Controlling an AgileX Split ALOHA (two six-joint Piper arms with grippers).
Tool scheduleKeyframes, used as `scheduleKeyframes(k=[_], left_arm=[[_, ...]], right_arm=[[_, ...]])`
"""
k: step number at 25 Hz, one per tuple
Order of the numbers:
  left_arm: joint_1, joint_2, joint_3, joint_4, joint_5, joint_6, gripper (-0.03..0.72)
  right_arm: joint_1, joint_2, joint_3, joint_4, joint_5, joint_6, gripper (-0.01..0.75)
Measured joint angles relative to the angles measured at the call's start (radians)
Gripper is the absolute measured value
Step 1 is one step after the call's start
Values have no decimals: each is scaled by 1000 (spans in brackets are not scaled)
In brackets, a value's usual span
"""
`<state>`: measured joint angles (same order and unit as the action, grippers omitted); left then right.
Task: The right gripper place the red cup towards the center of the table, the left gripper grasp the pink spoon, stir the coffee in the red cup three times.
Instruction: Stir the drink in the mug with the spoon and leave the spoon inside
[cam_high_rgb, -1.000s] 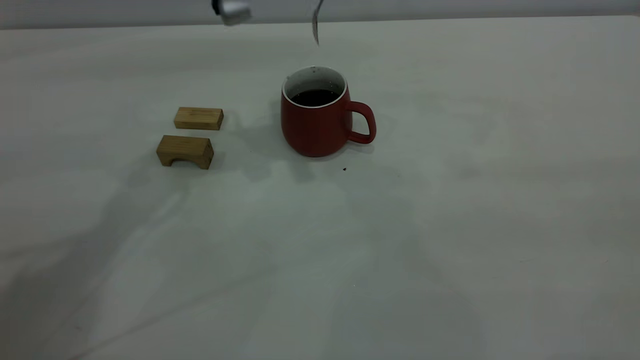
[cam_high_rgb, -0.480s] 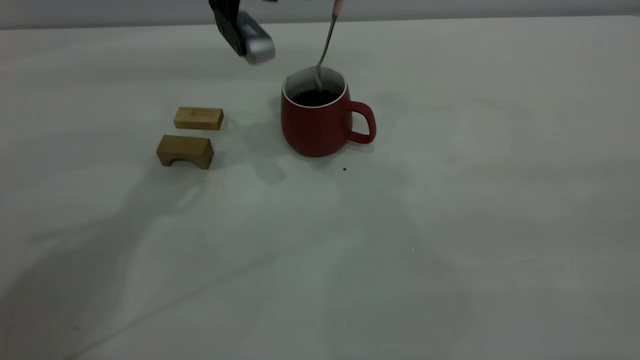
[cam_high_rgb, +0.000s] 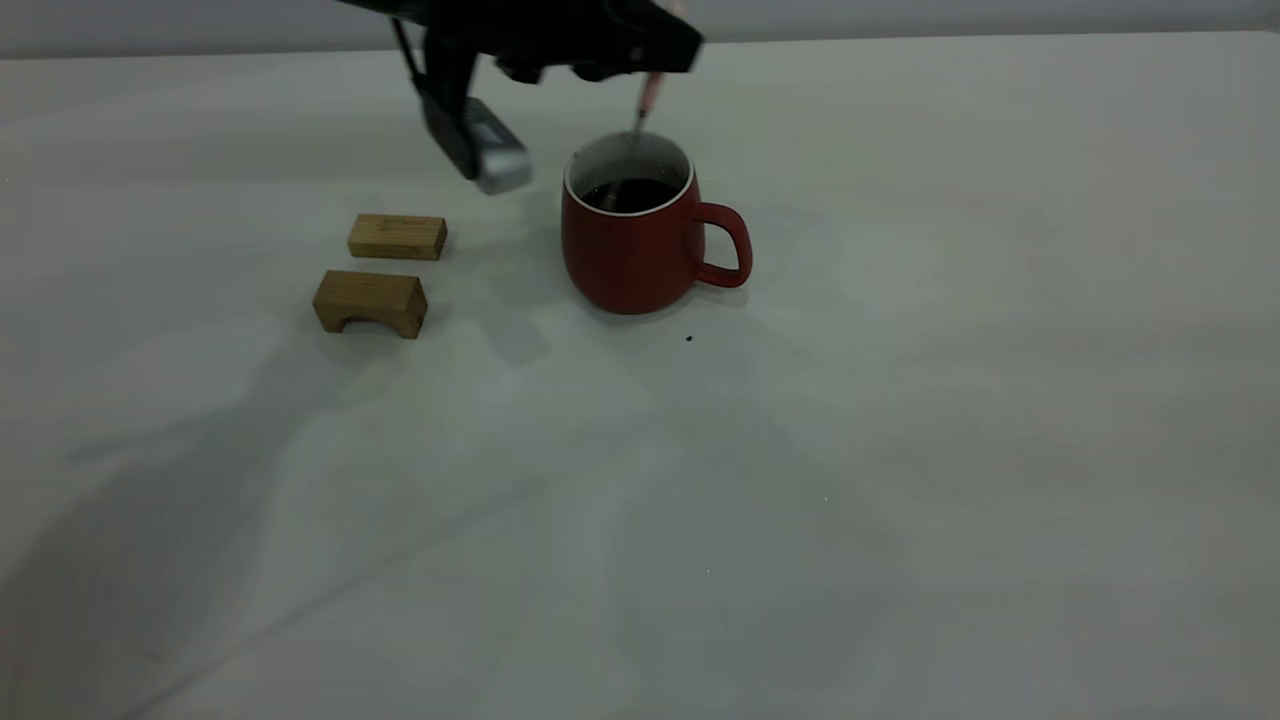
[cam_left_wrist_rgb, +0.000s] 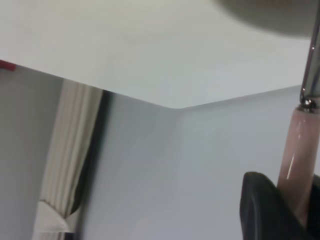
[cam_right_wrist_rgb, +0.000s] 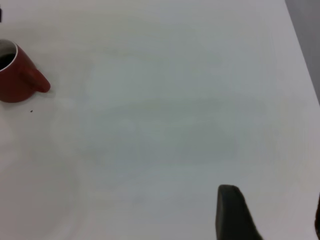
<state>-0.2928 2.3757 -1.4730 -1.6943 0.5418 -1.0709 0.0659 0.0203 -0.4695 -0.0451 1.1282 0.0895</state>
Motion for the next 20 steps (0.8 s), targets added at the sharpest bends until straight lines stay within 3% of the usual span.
scheduleKeyframes(k=[5, 12, 20], left_arm=[[32, 5, -8, -28, -7, 7, 166], [-14, 65, -93, -37, -6, 25, 166], [-31, 79, -101, 62, 102, 12, 166]], right_arm=[[0, 0, 0, 0, 0, 0, 429], [0, 0, 0, 0, 0, 0, 429], [0, 0, 0, 0, 0, 0, 429]])
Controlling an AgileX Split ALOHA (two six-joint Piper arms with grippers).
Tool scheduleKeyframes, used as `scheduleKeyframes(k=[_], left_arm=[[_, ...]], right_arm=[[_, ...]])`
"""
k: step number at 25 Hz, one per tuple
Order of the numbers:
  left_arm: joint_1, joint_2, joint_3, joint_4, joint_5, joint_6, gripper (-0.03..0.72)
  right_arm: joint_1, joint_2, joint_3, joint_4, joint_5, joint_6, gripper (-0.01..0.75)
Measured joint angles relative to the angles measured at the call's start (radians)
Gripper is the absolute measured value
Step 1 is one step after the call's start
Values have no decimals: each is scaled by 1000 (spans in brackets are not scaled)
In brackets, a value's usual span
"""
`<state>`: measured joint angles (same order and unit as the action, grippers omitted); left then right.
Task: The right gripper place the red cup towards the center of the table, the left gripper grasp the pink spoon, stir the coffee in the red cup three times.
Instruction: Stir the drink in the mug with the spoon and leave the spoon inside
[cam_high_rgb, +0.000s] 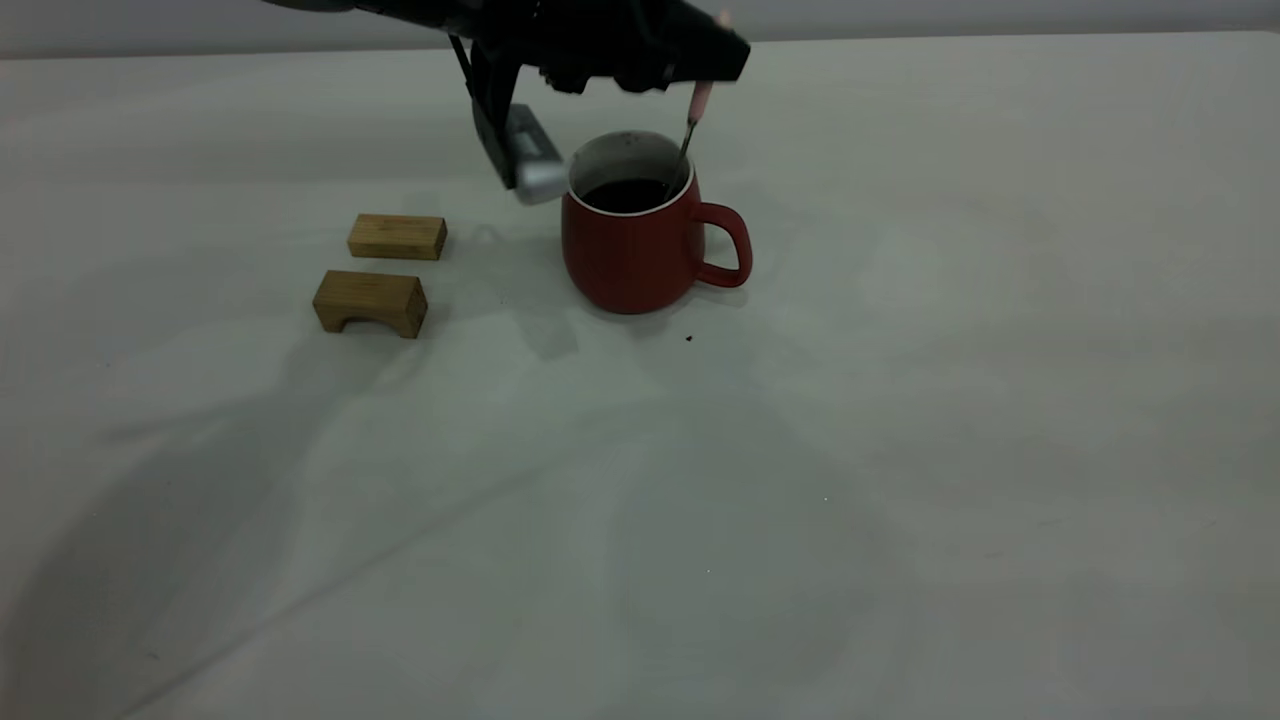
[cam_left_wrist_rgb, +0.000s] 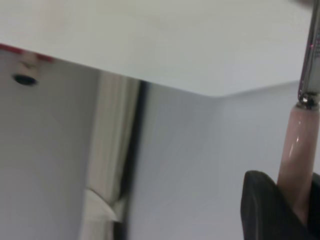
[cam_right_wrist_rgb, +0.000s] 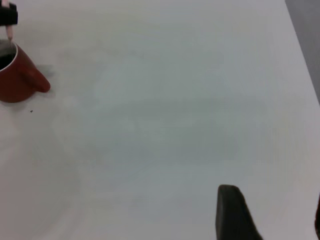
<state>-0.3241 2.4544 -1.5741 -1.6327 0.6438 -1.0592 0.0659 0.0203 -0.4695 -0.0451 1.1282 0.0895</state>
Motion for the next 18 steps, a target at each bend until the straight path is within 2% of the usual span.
scheduleKeyframes(k=[3, 7, 12, 18], left_arm=[[22, 0, 0, 115, 23, -63, 166], [62, -3, 0, 172, 31, -142, 166], [64, -3, 0, 95, -30, -86, 166], [14, 10, -4, -83, -74, 84, 166]], right_arm=[[0, 0, 0, 0, 0, 0, 429], [0, 0, 0, 0, 0, 0, 429], [0, 0, 0, 0, 0, 0, 429], [0, 0, 0, 0, 0, 0, 429]])
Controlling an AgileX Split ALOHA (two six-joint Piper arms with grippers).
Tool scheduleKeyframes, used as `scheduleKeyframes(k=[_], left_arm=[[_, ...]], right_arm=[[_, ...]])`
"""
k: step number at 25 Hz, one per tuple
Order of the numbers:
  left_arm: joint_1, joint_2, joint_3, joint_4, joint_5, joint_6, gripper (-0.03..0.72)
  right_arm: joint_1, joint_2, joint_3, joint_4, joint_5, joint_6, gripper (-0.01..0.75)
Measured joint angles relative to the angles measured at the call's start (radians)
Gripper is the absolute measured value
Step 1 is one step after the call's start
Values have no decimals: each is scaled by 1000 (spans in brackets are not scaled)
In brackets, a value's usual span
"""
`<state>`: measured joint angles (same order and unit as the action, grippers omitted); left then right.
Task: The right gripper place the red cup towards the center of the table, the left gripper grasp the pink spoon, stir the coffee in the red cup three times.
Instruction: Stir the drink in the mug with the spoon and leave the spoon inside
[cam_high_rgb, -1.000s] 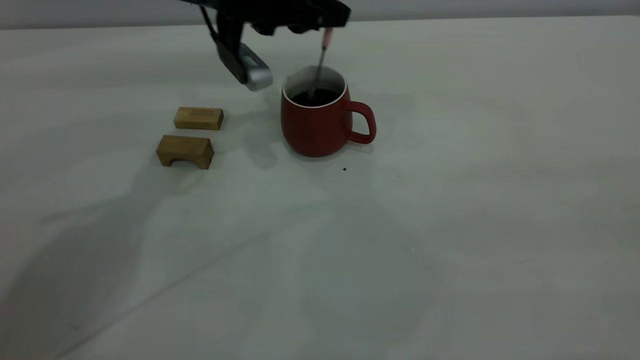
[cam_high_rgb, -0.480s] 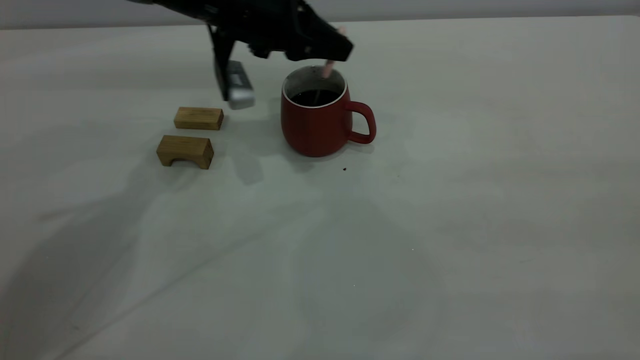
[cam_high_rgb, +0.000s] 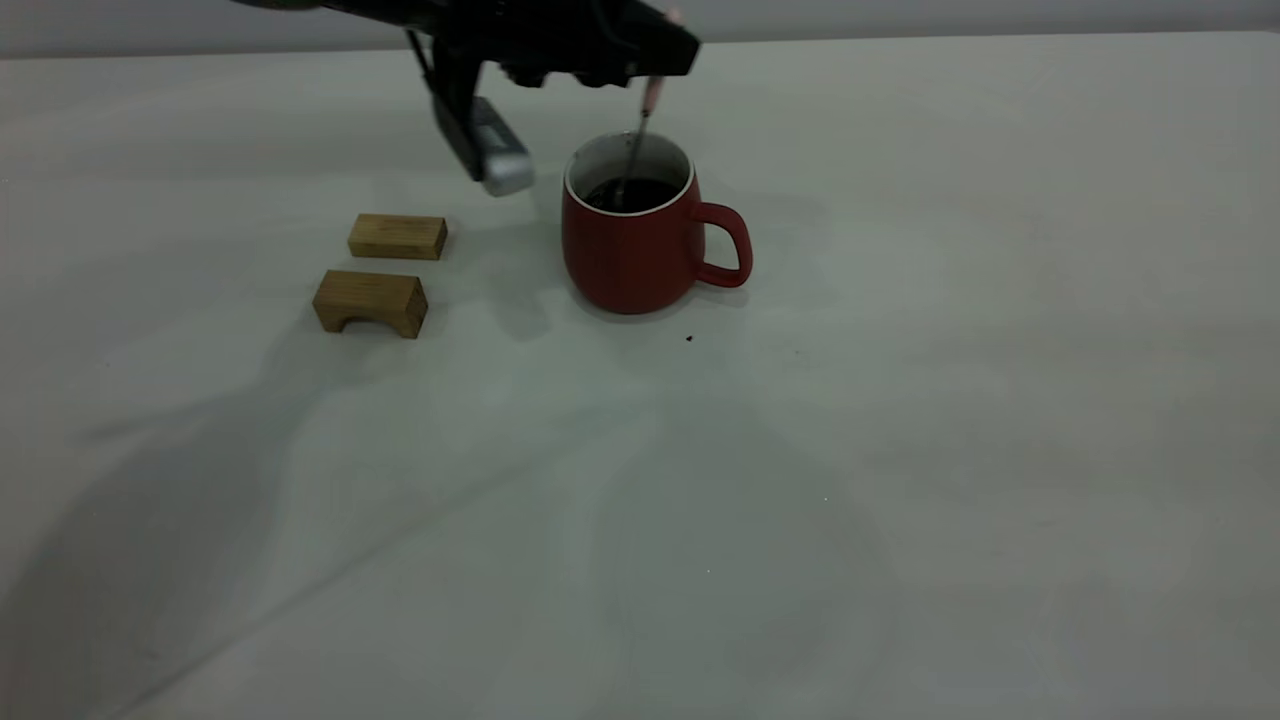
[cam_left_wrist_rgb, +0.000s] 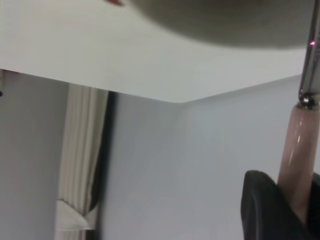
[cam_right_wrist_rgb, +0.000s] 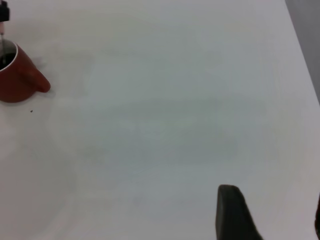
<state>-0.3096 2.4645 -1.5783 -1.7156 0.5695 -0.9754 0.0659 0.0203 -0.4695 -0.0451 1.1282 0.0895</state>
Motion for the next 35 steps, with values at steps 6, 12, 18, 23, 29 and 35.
scheduleKeyframes(k=[6, 12, 18, 23, 29, 35], left_arm=[[-32, 9, -1, 6, 46, 26, 166], [1, 9, -1, 135, 140, -63, 166], [57, 8, -1, 219, 149, -169, 166], [65, 5, -1, 191, 70, -170, 166], [61, 5, -1, 150, 64, -170, 166], [60, 5, -1, 150, 75, -171, 166]], right_arm=[[0, 0, 0, 0, 0, 0, 429], [0, 0, 0, 0, 0, 0, 429], [0, 0, 0, 0, 0, 0, 429], [0, 0, 0, 0, 0, 0, 427], [0, 0, 0, 0, 0, 0, 427], [0, 0, 0, 0, 0, 0, 427]])
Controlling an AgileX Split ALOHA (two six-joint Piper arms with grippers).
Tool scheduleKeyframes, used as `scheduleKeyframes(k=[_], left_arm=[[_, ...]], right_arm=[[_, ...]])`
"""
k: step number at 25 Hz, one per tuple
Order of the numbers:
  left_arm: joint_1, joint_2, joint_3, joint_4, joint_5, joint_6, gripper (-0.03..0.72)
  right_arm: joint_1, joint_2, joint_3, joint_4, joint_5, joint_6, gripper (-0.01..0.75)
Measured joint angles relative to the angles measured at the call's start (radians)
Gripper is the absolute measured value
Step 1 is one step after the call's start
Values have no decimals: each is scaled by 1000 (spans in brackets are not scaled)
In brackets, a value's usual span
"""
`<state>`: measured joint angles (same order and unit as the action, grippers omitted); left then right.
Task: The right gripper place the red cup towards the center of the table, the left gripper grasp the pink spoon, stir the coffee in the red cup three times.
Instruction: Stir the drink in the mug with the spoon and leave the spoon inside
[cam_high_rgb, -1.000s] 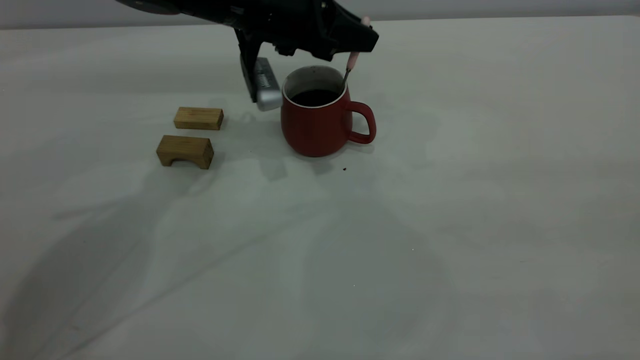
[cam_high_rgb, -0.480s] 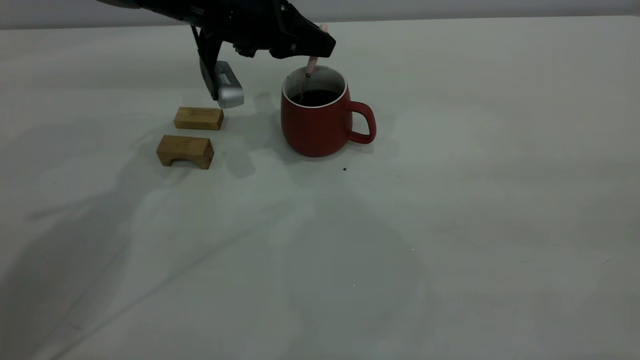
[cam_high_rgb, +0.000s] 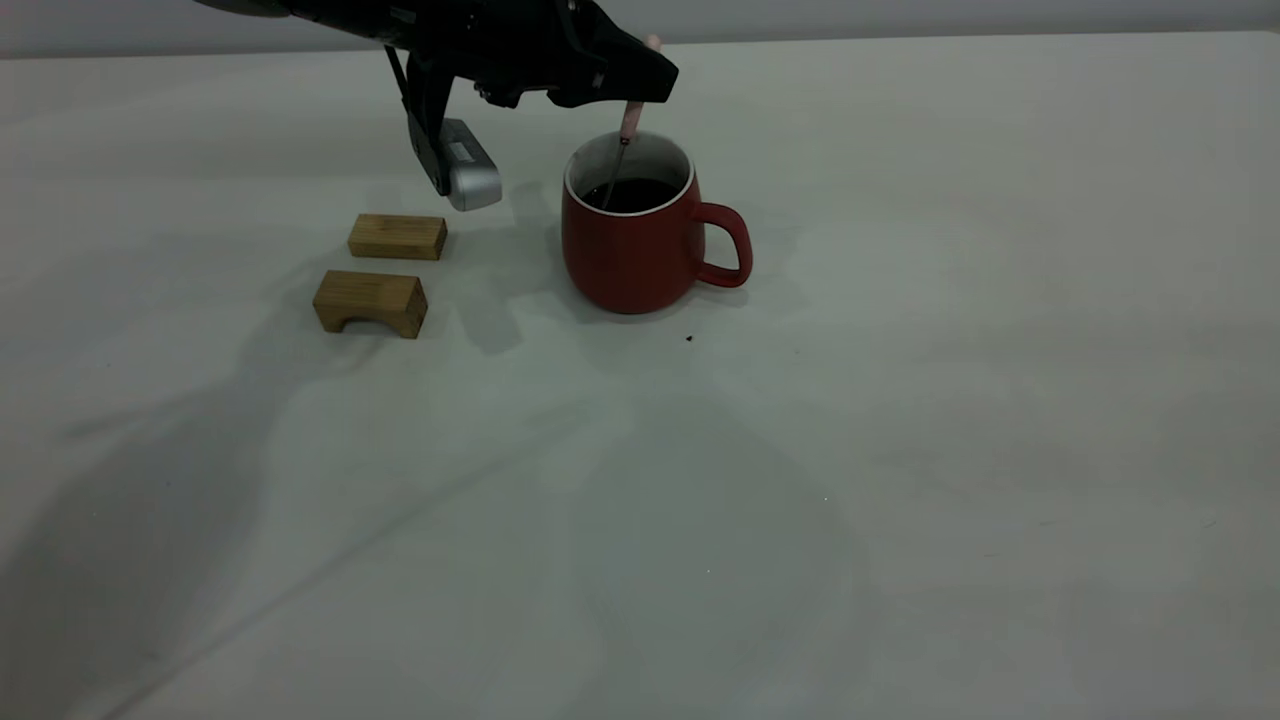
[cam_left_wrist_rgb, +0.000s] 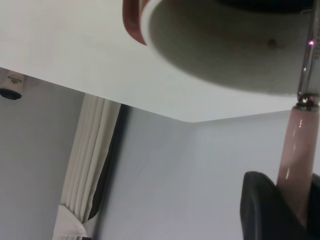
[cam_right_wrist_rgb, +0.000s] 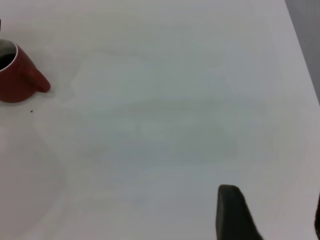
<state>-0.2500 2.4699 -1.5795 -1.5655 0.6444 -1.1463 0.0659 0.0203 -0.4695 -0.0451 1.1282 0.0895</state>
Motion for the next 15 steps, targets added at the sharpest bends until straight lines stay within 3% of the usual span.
scheduleKeyframes(k=[10, 15], left_arm=[[0, 0, 0, 28, 18, -1, 181], [0, 0, 0, 99, 27, -2, 317]], right_arm=[[0, 0, 0, 0, 0, 0, 427], [0, 0, 0, 0, 0, 0, 427]])
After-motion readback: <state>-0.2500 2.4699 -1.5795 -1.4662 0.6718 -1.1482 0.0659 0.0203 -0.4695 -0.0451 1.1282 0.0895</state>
